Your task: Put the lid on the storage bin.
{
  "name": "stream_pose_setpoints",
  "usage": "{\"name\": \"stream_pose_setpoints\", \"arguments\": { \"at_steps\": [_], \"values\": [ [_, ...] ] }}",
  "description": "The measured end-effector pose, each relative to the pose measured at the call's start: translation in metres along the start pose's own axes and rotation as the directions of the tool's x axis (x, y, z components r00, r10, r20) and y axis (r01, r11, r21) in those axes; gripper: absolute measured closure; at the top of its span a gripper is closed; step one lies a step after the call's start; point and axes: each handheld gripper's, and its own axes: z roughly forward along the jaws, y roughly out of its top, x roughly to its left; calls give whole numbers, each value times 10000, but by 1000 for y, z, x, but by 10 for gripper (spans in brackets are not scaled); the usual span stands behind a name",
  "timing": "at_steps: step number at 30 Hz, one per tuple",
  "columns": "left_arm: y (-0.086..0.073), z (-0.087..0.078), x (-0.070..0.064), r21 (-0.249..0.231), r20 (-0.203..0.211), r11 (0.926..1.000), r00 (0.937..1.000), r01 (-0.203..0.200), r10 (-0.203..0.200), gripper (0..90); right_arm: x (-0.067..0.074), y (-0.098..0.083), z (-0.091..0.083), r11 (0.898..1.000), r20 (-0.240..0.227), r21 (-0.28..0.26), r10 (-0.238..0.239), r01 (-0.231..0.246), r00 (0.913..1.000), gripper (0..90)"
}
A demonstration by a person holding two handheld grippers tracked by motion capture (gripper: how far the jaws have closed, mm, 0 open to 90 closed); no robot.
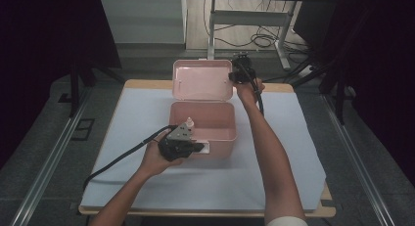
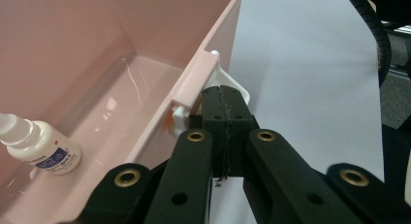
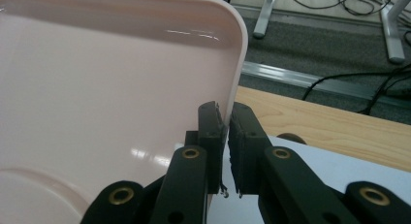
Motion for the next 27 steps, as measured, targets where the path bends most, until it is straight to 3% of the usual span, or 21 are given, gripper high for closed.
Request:
{"name": "stream_pose_setpoints", "arguments": {
  "at_steps": [27],
  "values": [
    [0,0,-1,4,-24,10000,10000,-25,25,900,10,-8,-50,9881,-29,-1471,-456,447,9990,862]
  ]
}}
